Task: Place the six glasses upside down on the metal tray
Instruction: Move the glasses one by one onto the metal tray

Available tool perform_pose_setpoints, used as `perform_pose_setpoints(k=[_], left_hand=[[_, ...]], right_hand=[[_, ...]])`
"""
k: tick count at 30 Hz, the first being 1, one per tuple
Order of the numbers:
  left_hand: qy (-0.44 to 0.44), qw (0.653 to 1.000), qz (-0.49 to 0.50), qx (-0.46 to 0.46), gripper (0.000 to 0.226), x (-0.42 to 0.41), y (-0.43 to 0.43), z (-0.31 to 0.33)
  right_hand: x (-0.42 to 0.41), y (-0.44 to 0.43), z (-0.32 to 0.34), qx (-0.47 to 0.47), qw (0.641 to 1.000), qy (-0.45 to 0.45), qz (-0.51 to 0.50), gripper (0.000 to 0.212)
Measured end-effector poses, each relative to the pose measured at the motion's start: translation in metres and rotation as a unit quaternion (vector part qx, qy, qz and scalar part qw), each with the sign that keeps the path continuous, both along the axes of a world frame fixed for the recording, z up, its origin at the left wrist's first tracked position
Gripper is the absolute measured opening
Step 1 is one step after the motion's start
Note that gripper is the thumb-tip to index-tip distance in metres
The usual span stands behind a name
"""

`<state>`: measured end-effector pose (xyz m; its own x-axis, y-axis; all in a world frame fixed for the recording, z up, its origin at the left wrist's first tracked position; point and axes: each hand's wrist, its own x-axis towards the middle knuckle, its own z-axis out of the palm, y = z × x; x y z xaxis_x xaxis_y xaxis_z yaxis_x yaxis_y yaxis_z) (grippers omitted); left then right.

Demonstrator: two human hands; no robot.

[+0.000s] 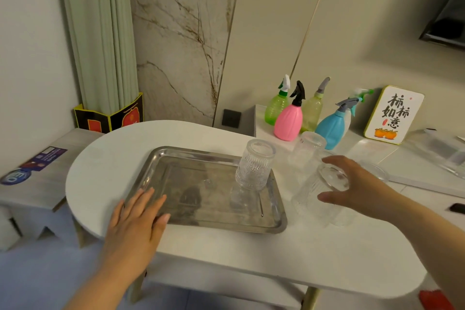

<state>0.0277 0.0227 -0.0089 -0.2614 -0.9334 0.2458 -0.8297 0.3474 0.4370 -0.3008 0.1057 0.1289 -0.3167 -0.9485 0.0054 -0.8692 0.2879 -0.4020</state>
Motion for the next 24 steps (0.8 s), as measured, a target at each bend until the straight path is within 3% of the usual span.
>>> perform_pose_setpoints(k=[5, 8, 11, 16, 24], left_hand=[[-0.066, 0.997, 0.000, 0.034, 0.119, -0.002, -0.004, -0.001], [-0.076, 0.996, 0.005, 0.048, 0.136, -0.001, -0.005, 0.000], [-0.082, 0.995, 0.004, 0.051, 0.139, -0.001, -0.006, 0.000], [-0.091, 0.994, -0.003, 0.059, 0.138, -0.001, -0.005, 0.001], [-0.124, 0.991, -0.013, 0.048, 0.140, -0.004, -0.005, 0.005]], right_hand=[[0.023, -0.024, 0.007, -0.043, 0.997, -0.018, 0.056, 0.072], [0.044, -0.037, -0.003, -0.044, 0.993, -0.034, 0.100, 0.074], [0.059, -0.047, -0.015, -0.027, 0.991, -0.051, 0.123, 0.074], [0.069, -0.054, -0.031, 0.016, 0.990, -0.031, 0.136, 0.076], [0.066, -0.054, -0.040, 0.001, 0.989, 0.007, 0.148, 0.073]])
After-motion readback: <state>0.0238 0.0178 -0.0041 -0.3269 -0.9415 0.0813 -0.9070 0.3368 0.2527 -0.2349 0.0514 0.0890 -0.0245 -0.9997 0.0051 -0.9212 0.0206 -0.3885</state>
